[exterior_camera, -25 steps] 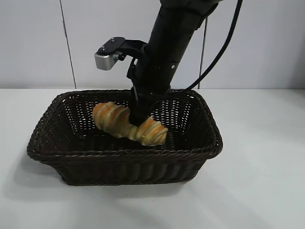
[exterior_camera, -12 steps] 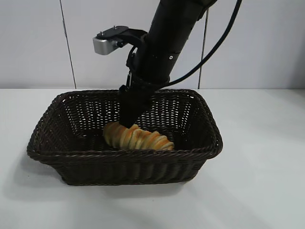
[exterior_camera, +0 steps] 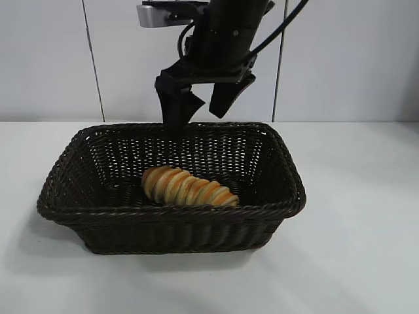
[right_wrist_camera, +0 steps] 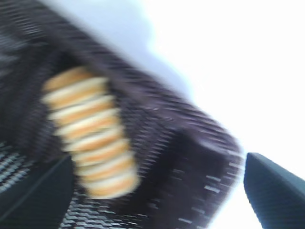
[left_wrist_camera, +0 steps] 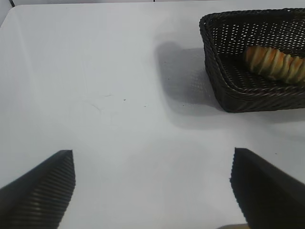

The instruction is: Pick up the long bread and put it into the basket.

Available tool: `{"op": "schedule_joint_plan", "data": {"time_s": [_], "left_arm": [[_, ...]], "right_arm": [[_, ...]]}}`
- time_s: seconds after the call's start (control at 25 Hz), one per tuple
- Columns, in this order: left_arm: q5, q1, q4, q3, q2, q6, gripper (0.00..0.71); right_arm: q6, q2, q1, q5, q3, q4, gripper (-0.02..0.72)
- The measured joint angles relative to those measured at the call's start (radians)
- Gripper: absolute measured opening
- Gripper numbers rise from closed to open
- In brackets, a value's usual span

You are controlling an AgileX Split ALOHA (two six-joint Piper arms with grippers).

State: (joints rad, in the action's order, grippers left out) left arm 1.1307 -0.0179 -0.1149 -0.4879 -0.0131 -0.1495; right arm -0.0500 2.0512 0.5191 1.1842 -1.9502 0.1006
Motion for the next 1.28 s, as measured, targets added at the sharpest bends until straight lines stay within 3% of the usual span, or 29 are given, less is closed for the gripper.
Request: {"op": "schedule_joint_plan", "data": {"time_s": [0.2, 0.64, 0.92, 1.28], "left_arm": [[0.0, 0.0, 0.0, 0.0, 0.0, 0.0, 0.642], [0.0, 0.0, 0.0, 0.0, 0.0, 0.0, 0.642], [0.0, 0.0, 0.0, 0.0, 0.0, 0.0, 0.642], [0.0, 0.0, 0.0, 0.0, 0.0, 0.0, 0.643]], "right_arm": [[0.018, -0.001, -0.131, 0.045, -0.023, 0.04, 0.694], [0.05, -0.016, -0.432, 0.051, -0.023, 0.05, 0.694], [0.05, -0.181, -0.48, 0.055, -0.018, 0.023, 0.694], [0.05, -0.62, -0.483, 0.075, 0.119, 0.027, 0.694]]}}
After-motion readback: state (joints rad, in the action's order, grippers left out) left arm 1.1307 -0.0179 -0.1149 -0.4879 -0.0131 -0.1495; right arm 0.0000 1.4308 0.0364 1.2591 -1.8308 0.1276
